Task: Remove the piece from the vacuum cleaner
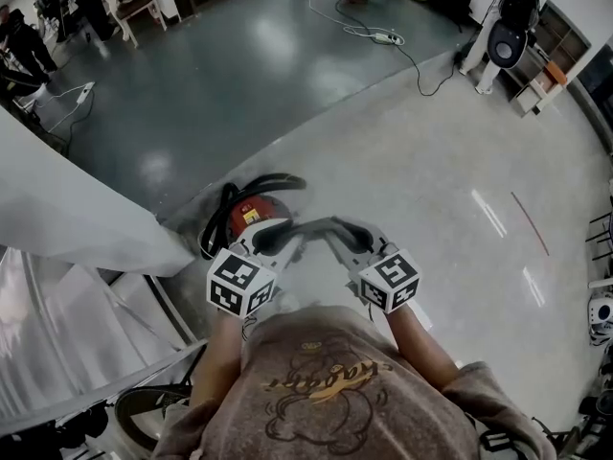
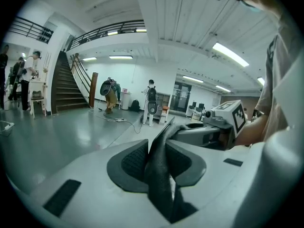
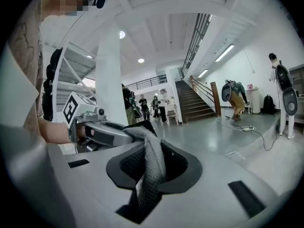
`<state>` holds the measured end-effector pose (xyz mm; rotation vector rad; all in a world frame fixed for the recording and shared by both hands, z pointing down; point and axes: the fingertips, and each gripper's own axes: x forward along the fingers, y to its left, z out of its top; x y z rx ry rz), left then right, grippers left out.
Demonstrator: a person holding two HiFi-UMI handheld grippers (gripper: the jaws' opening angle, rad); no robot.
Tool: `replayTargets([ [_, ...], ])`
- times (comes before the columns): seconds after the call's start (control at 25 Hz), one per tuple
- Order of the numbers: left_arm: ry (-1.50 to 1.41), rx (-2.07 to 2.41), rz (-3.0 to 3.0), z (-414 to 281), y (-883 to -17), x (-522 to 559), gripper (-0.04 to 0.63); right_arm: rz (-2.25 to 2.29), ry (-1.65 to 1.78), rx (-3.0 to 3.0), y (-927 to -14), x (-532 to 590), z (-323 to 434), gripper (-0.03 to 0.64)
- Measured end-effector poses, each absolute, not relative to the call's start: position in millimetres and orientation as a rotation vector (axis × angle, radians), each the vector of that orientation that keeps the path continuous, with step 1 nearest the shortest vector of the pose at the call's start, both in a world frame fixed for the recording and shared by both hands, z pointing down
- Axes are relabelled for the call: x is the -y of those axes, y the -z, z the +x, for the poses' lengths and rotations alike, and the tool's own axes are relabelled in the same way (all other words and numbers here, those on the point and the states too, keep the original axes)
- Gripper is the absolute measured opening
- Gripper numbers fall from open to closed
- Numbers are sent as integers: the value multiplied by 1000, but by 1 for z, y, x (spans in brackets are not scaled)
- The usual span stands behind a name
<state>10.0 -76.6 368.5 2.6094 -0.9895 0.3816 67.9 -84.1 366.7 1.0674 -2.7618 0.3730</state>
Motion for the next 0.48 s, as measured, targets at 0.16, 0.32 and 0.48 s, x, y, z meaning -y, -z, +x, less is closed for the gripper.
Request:
replayTargets([
  [0.16,-427,983,2603,10,-387,71,86,1046,-417,2738,-387,77,68,55],
  [0.32,-443,976,2576,11,-399,69,86,1046,-451,2715,-400,75,70,54],
  [0.48,-450,971,2550,10,-412,70,86,1035,-457,2694,-413,75,68,54],
])
